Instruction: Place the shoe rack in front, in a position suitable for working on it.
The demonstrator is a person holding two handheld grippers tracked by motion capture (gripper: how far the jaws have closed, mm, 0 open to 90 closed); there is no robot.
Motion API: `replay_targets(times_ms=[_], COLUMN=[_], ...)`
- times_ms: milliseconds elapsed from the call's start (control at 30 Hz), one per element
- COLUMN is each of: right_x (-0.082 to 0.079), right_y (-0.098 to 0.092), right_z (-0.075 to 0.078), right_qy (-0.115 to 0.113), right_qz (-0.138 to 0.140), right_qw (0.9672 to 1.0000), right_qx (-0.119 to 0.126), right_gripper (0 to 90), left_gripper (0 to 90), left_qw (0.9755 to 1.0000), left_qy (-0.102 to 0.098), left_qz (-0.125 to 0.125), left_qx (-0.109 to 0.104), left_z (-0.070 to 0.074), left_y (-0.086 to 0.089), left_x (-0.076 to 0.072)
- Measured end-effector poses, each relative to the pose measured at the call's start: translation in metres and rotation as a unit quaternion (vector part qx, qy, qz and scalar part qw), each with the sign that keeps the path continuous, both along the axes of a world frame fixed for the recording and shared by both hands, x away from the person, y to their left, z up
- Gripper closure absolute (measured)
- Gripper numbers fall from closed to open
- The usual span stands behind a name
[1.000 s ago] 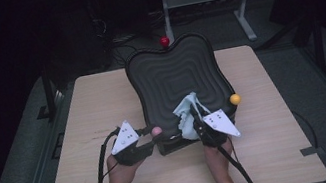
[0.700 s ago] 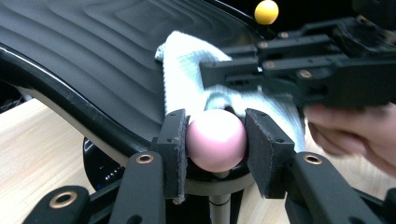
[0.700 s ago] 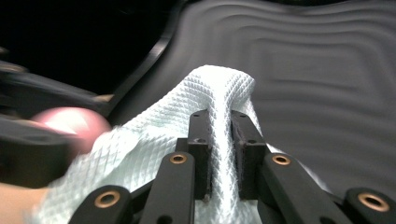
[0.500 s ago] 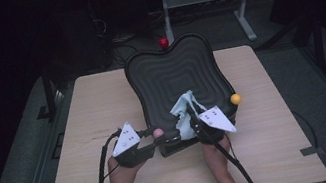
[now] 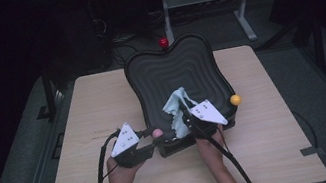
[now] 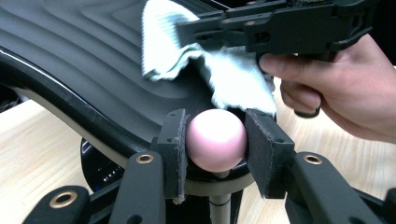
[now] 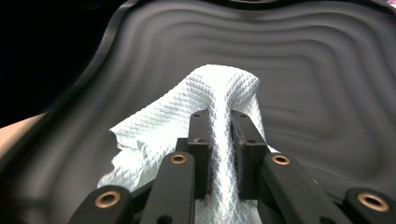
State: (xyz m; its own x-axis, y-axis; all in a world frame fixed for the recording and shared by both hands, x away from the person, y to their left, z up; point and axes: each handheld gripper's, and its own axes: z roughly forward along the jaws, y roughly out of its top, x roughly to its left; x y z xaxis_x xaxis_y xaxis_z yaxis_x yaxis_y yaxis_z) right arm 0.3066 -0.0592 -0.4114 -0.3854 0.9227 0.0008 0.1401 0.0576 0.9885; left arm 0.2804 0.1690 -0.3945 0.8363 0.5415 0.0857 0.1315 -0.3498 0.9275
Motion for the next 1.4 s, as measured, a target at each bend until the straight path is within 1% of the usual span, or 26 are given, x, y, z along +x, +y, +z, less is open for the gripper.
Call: replay_targets(times_ms=[33,67,100,133,167,200,300,333,400,433,467,500,567,633,733,767,833,867,933,1000,1067,1133,1200,1300,1333,1400], right_x=[0.0,-0.001,-0.005,-0.004,-0.004,0.0,0.01,0.01,0.015,0.014,0.014,0.012,0.009,0.013,0.022,0.026,0.027,0.027,0.025,0.022,0.024,0.029,0.036,0.037,0.036,0.033], right_y=[0.0,0.006,0.02,0.022,0.022,0.019,0.005,0.005,-0.001,0.004,0.004,0.014,0.023,0.02,0.007,0.003,0.003,0.011,0.015,0.029,0.031,0.025,0.018,0.023,0.027,0.036], right_z=[0.0,0.0,0.004,0.005,0.005,0.005,0.009,0.009,0.01,0.012,0.012,0.013,0.014,0.016,0.02,0.021,0.023,0.025,0.025,0.025,0.027,0.03,0.033,0.035,0.035,0.037], right_qy=[0.0,-0.002,-0.003,-0.007,-0.007,-0.01,-0.004,-0.004,0.004,0.013,0.013,0.015,0.011,0.01,0.019,0.024,0.03,0.033,0.034,0.027,0.025,0.028,0.038,0.046,0.046,0.041], right_qz=[0.0,0.011,0.043,0.044,0.044,0.037,0.004,0.004,-0.005,0.001,0.001,0.022,0.039,0.038,0.008,0.003,0.0,0.005,0.013,0.038,0.041,0.025,0.007,0.012,0.024,0.041], right_qw=[1.0,0.9999,0.9986,0.998,0.998,0.9978,0.999,0.999,0.9996,0.9996,0.9996,0.999,0.9974,0.9972,0.9988,0.999,0.999,0.9986,0.9985,0.9968,0.9958,0.9964,0.9974,0.9976,0.9971,0.9948], right_qx=[0.0,-0.007,-0.029,-0.044,-0.044,-0.053,-0.045,-0.045,-0.028,-0.026,-0.026,-0.037,-0.059,-0.064,-0.045,-0.037,-0.034,-0.041,-0.042,-0.065,-0.078,-0.076,-0.061,-0.05,-0.056,-0.083], right_gripper=[80.0,80.3,80.1,79.9,79.9,79.9,80.0,80.0,80.0,80.0,80.0,80.0,79.9,79.8,79.7,79.7,79.7,79.6,79.6,79.4,79.3,79.4,79.4,79.1,79.0,79.0], left_gripper=[60.5,60.5,60.5,60.5,60.5,60.5,60.5,60.5,60.5,60.5,60.5,60.5,60.5,60.5,60.5,60.5,60.5,60.5,60.5,60.5,60.5,60.5,60.5,60.5,60.5,60.5], left_qw=[1.0,1.0,1.0,1.0,1.0,1.0,1.0,1.0,1.0,1.0,1.0,1.0,1.0,1.0,1.0,1.0,1.0,1.0,1.0,1.0,1.0,1.0,1.0,1.0,1.0,1.0], left_qy=[0.0,0.0,0.0,0.0,0.0,0.0,0.001,0.001,0.001,0.002,0.002,0.002,0.002,0.002,0.002,0.002,0.002,0.002,0.003,0.002,0.002,0.003,0.003,0.004,0.004,0.005], left_qz=[0.0,-0.001,0.0,0.0,0.0,0.0,0.001,0.001,0.001,-0.001,-0.001,-0.002,-0.002,-0.002,-0.002,-0.002,-0.003,-0.003,-0.003,-0.004,-0.004,-0.004,-0.004,-0.005,-0.005,-0.006], left_qx=[0.0,0.0,0.0,0.0,0.0,0.0,0.0,0.0,0.0,-0.001,-0.001,-0.001,-0.002,-0.002,-0.002,-0.003,-0.002,-0.002,-0.002,-0.001,-0.001,-0.002,-0.003,-0.003,-0.003,-0.004], left_z=[0.0,0.0,0.0,0.0,0.0,0.0,0.0,0.0,0.0,0.0,0.0,0.0,0.0,0.0,0.0,0.0,0.0,0.0,0.0,0.0,0.0,0.0,0.0,0.0,0.0,0.0], left_y=[0.0,0.0,0.0,0.001,0.001,0.0,0.0,0.0,0.0,0.0,0.0,0.001,0.001,0.001,0.001,0.001,0.001,0.001,0.001,0.002,0.001,0.001,0.001,0.002,0.002,0.003], left_x=[0.0,0.0,0.0,0.0,0.0,0.0,0.0,0.0,0.0,0.001,0.001,0.001,0.001,0.001,0.001,0.001,0.001,0.001,0.001,0.001,0.001,0.001,0.002,0.002,0.002,0.003])
